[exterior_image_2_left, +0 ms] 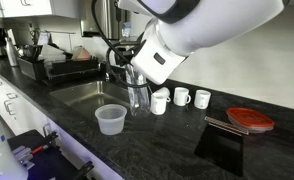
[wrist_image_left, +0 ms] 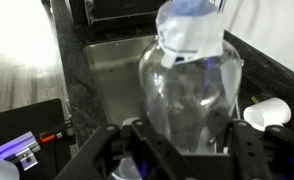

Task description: Move the bottle to the right edge of the sink

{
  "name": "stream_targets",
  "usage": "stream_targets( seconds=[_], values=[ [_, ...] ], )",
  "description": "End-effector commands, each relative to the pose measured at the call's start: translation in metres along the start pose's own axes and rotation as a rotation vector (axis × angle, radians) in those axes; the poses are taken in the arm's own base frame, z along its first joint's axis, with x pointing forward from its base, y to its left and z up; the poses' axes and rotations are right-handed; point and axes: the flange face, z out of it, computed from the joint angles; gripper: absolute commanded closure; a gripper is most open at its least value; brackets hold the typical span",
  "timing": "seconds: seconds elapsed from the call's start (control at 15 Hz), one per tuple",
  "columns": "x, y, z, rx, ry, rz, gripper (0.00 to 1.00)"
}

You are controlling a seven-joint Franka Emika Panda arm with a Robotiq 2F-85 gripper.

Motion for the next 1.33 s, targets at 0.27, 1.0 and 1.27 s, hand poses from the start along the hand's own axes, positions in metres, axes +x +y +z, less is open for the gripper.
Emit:
stream_targets(
  seconds=[0.27,1.0,1.27],
  values=[
    [-0.011,-0.020,0.002,-0.052,0.017,-0.036,0.65],
    [-0.044,-0.088,0.086,-0.393,0.001,-0.154,0.65],
    [-0.044,-0.093,0.107,-0.460,-0.069,-0.187,0.65]
  ],
)
